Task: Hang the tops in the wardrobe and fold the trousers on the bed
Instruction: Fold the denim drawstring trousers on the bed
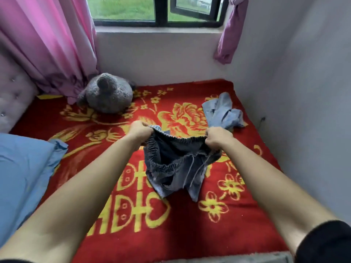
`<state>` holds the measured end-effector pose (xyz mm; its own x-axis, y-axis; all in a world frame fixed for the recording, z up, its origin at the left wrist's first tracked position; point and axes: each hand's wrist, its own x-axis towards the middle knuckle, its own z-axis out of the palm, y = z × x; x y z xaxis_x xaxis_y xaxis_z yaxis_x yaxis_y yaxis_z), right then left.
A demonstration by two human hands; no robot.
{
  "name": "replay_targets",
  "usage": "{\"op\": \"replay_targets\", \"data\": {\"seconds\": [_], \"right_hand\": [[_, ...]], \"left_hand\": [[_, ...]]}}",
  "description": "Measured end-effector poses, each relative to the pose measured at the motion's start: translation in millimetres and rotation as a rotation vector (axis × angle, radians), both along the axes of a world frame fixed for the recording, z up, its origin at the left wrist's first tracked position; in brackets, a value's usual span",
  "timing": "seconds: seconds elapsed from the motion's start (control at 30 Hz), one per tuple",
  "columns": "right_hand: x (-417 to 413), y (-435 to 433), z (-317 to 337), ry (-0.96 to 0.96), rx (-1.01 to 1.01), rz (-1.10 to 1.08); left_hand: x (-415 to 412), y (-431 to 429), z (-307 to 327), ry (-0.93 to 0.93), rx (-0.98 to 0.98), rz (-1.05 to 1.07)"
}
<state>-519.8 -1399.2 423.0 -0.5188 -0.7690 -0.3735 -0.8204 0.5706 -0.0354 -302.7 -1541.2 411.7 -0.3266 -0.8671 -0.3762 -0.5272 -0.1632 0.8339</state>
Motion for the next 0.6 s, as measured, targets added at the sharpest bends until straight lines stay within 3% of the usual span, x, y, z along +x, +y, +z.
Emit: {"op": "replay_targets", "data": {"seconds": [0.1, 0.27, 0.37, 0.5, 0.57, 0.6], "right_hand": [[13, 21, -43, -0.042, 0.073, -0.041], [46, 22, -67, -0.104, -0.13, 0.249], [41, 21, -56, -0.133, -0.366, 0.103], [16, 15, -6, -0.266, -0.763, -0.264], [8, 13, 18, -0.319, -0.88, -0.262], [4, 14, 27, -0.325, -0.925, -0.239]], "left_hand": [[-9, 14, -11, -0.017, -0.096, -0.056], [-28, 33, 1, -0.012, -0.258, -0.178], [-21, 31, 8, -0.044, -0.536, -0.184], [19, 33, -26, -0.345, -0.932, -0.29], [39, 43, -53, -0.596, -0.925, -0.302], [45, 46, -62, -0.684, -0.824, -0.23]]}}
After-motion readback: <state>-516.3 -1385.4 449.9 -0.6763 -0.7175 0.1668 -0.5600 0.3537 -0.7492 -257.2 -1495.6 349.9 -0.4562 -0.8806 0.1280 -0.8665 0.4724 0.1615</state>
